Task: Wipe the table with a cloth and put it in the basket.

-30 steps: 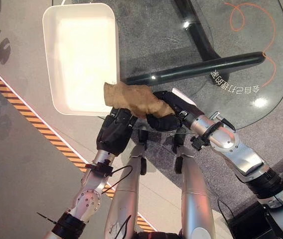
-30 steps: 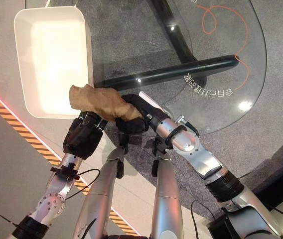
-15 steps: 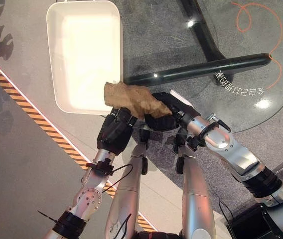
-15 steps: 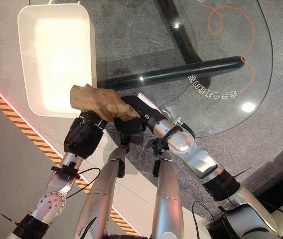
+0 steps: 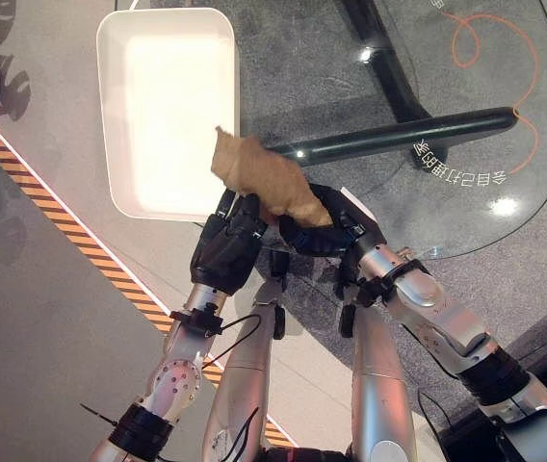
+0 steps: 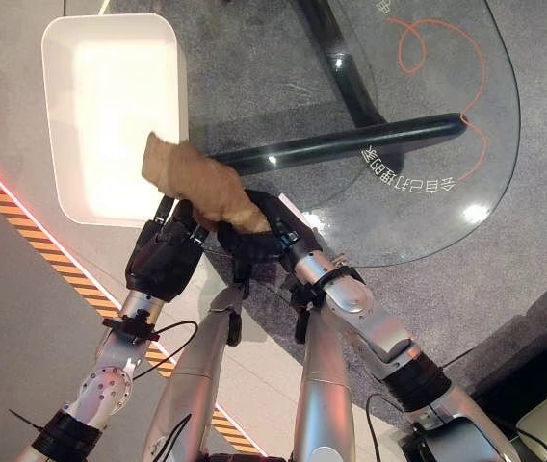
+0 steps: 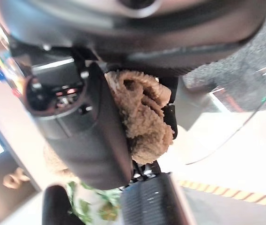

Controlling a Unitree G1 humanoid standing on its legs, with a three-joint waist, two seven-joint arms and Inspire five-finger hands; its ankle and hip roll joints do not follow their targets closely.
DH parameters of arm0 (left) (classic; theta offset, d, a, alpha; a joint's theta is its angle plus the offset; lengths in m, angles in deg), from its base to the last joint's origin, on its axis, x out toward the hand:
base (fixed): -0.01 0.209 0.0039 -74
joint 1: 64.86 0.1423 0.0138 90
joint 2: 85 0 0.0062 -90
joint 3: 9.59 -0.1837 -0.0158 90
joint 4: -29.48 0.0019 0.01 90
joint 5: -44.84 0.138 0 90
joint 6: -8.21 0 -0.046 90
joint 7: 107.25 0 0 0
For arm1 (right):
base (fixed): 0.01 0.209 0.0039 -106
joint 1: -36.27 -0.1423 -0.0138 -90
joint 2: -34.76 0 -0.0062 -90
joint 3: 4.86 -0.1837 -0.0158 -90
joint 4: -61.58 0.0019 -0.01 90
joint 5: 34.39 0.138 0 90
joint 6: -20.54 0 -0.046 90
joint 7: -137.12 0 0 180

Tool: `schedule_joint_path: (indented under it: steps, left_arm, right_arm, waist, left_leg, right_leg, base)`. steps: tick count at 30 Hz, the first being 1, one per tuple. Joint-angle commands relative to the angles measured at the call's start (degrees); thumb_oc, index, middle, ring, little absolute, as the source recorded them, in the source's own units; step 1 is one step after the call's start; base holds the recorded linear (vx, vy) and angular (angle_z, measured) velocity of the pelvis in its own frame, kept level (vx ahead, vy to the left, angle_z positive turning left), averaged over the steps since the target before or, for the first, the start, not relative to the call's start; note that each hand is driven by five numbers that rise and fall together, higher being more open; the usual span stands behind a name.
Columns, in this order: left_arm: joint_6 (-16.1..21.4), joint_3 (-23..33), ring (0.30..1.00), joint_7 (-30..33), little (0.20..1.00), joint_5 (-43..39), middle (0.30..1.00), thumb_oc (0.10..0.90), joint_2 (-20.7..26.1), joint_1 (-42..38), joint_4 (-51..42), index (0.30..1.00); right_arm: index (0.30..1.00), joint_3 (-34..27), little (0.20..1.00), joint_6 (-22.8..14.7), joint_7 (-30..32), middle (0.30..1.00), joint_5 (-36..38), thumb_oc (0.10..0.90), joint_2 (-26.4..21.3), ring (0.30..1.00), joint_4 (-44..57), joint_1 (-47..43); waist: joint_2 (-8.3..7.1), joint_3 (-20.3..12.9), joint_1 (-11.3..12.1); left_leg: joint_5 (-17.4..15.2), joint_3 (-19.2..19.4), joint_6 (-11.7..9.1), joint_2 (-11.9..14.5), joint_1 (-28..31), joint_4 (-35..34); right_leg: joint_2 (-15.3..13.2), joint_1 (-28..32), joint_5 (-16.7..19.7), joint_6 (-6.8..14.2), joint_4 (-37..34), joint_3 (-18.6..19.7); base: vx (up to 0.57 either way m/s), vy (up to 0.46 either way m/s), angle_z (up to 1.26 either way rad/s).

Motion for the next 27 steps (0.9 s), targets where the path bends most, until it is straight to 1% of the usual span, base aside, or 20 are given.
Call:
schedule_joint_path:
  steps: [1,9,12,19,23,27]
  left_arm:
    - [2.29,1.99,0.900,-5.18,0.900,3.22,0.900,0.800,-1.42,1.24,-9.81,0.900]
    - [1.85,2.82,0.900,-4.70,0.900,4.36,0.900,0.800,-2.01,1.47,-10.80,0.900]
    - [1.62,3.01,0.900,-4.85,0.900,4.51,0.900,0.800,-1.98,1.54,-10.91,0.900]
    - [1.88,2.90,0.900,-4.91,0.900,4.42,0.900,0.800,-1.50,0.78,-11.07,0.900]
    - [2.06,2.60,0.900,-4.32,0.900,4.54,0.900,0.800,-1.24,0.31,-11.18,0.900]
    - [2.38,2.58,0.900,-4.49,0.900,3.79,0.900,0.800,-0.53,-0.19,-10.75,0.900]
  right_arm:
    - [0.300,-3.79,0.200,-11.36,-5.13,0.300,4.39,0.100,3.60,0.300,14.17,-1.75]
    - [0.300,-4.92,0.200,-12.79,-6.24,0.300,4.82,0.100,4.12,0.300,14.41,-0.14]
    - [0.300,-5.13,0.200,-12.43,-7.16,0.300,4.82,0.100,4.18,0.300,14.42,0.04]
    - [0.300,-3.14,0.200,-8.47,-10.94,0.300,1.93,0.100,3.04,0.300,14.82,-1.07]
    - [0.300,-1.84,0.200,-7.00,-12.99,0.300,-0.12,0.100,2.34,0.300,14.92,-1.83]
    - [0.300,0.50,0.200,-2.82,-16.97,0.300,-6.35,0.100,0.53,0.300,14.84,-3.20]
  waist:
    - [1.02,-1.54,-0.41]
    - [0.87,-1.54,-0.63]
    - [0.85,-1.54,-0.59]
    - [0.69,-1.54,-0.40]
    - [0.54,-1.54,-0.29]
    - [0.41,-1.54,-0.07]
  left_leg:
    - [-4.29,0.85,2.70,-3.81,1.30,0.98]
    - [-3.94,1.01,2.57,-3.61,1.12,0.43]
    - [-3.77,0.85,2.49,-3.72,1.19,0.18]
    - [-3.32,0.55,2.38,-3.89,1.19,-0.28]
    - [-3.25,0.49,2.31,-3.86,0.97,-0.19]
    - [-3.09,0.25,2.16,-4.02,0.99,-0.48]
  right_leg:
    - [4.23,0.44,3.90,0.78,-5.72,-0.52]
    - [4.32,0.35,4.11,0.80,-6.34,-0.44]
    - [4.37,0.50,4.15,0.83,-6.52,-0.46]
    - [4.41,0.65,4.48,0.90,-7.10,-0.30]
    - [4.36,0.53,4.53,0.96,-7.13,-0.34]
    - [4.28,0.71,4.60,1.00,-7.57,-0.53]
  base:
    - [-0.01,-0.003,-0.03]
    - [0.00,0.000,0.00]
    - [0.00,0.000,0.00]
    - [0.00,0.000,0.00]
    - [0.00,0.000,0.00]
    - [0.00,0.000,0.00]
